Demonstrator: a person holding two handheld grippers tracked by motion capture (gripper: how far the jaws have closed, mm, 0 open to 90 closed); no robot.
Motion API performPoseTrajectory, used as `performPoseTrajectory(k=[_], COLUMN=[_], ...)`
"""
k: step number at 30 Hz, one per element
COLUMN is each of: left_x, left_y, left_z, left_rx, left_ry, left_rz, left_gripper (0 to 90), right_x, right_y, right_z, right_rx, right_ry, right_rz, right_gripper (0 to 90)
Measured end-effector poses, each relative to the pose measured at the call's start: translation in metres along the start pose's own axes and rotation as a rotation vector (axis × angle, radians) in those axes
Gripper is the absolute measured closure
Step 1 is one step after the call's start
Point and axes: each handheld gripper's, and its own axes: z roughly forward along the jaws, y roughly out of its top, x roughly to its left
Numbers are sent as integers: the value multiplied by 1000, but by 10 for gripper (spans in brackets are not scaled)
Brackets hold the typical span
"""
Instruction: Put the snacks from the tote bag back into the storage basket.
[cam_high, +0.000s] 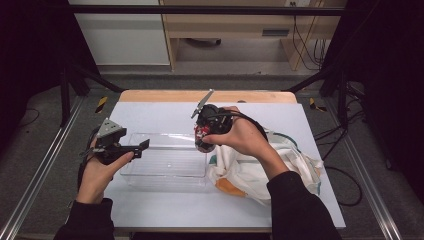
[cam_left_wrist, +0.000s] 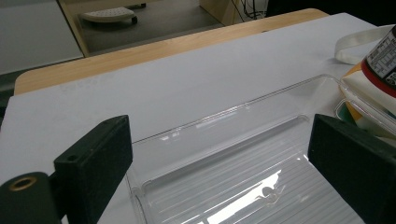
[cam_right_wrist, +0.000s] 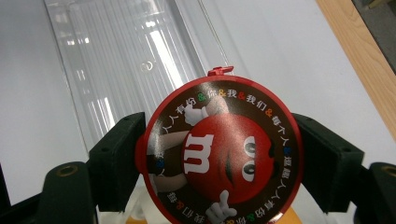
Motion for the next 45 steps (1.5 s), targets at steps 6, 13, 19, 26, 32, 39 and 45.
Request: performPoseTrajectory(k=[6,13,19,26,32,39,45], left_x=[2,5,7,7,7,7,7], left_y=[-1,0,0,0,0,0,0], left_z=[-1,-3,-4,-5,-6,-6,-6], left_rx=[0,-3,-9,-9,-13,-13,-11], left_ry=[-1,0,1,1,-1,-2,-1], left_rz=[-2,-5,-13,-13,-16,-15,-14], left_gripper=[66,67,68,68,68,69,69], right_x=[3,6,8,12,15,19,20], right_y=[7,14,19,23,26,24,22], right_z=[7,13,14,20,26,35,41], right_rx=[-4,0,-4,9,27,39,50], right_ry=[12,17,20,22,24,24,34], right_rz=[-18,-45,-57,-66,-76,-79,-85], right_gripper=[239,240,240,240,240,240,239])
